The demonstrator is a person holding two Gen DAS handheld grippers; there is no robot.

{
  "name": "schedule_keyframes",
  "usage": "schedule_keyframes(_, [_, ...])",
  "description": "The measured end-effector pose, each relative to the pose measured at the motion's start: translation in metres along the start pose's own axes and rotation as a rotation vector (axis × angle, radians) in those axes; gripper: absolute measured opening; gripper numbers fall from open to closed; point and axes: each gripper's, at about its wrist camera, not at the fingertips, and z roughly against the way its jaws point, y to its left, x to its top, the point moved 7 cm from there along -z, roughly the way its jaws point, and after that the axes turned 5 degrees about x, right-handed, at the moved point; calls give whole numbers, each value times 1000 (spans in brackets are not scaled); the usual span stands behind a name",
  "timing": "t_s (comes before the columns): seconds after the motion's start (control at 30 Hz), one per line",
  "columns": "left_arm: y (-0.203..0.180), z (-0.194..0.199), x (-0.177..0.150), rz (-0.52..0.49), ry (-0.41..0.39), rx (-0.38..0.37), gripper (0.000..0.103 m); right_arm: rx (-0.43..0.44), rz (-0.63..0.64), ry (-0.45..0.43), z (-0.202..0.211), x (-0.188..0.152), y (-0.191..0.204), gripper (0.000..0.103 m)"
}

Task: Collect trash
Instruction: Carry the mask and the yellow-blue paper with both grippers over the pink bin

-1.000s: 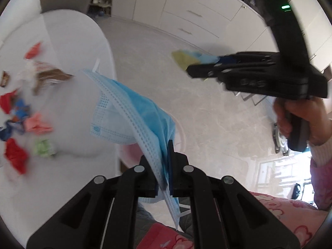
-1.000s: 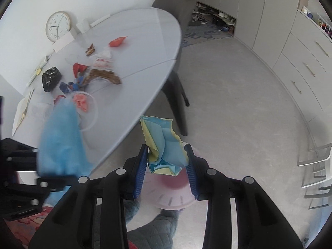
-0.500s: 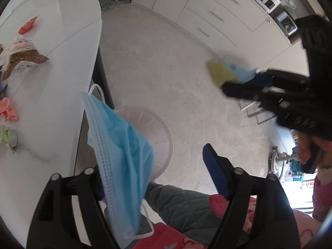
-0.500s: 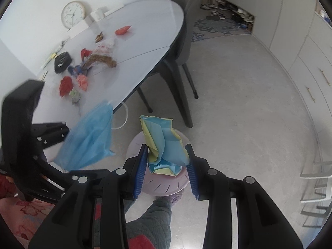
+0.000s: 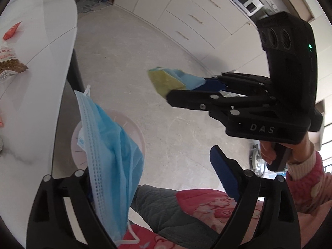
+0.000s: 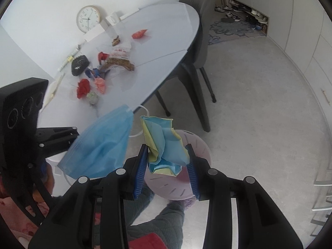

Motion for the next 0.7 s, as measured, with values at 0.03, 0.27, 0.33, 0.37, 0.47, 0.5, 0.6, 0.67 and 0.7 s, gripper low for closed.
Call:
schedule_keyframes(0.03, [0,0,2,-6,3,-10,88,18,9,-1,0,2,3,38])
schedule_keyframes(0.27, [-9,-5,12,-49,60,-53,92,187,58,-6,-7,20,26,38])
schedule_keyframes(0.33, [-11,-5,16,-60,70,-63,92,230,39,-9,-13,30,27,38])
schedule_keyframes(0.37, [-14,-5,18,-65,74,-69,92,244,31,-10,-15,34,26,38])
schedule_keyframes(0.47, [-17,-3,25,-69,75,-105,93,312,-4,-17,-21,47,27,38])
schedule_keyframes(0.5, [-19,-2,27,-72,72,-111,94,342,-12,-13,-22,49,28,38])
schedule_keyframes(0.6, [-15,-2,29,-86,65,-83,95,310,34,18,-29,51,29,38])
schedule_keyframes(0.67, [-13,-1,26,-93,72,-62,95,251,52,33,-31,45,22,38])
schedule_keyframes(0.7, [-11,-2,25,-93,75,-55,95,248,41,35,-32,43,17,38])
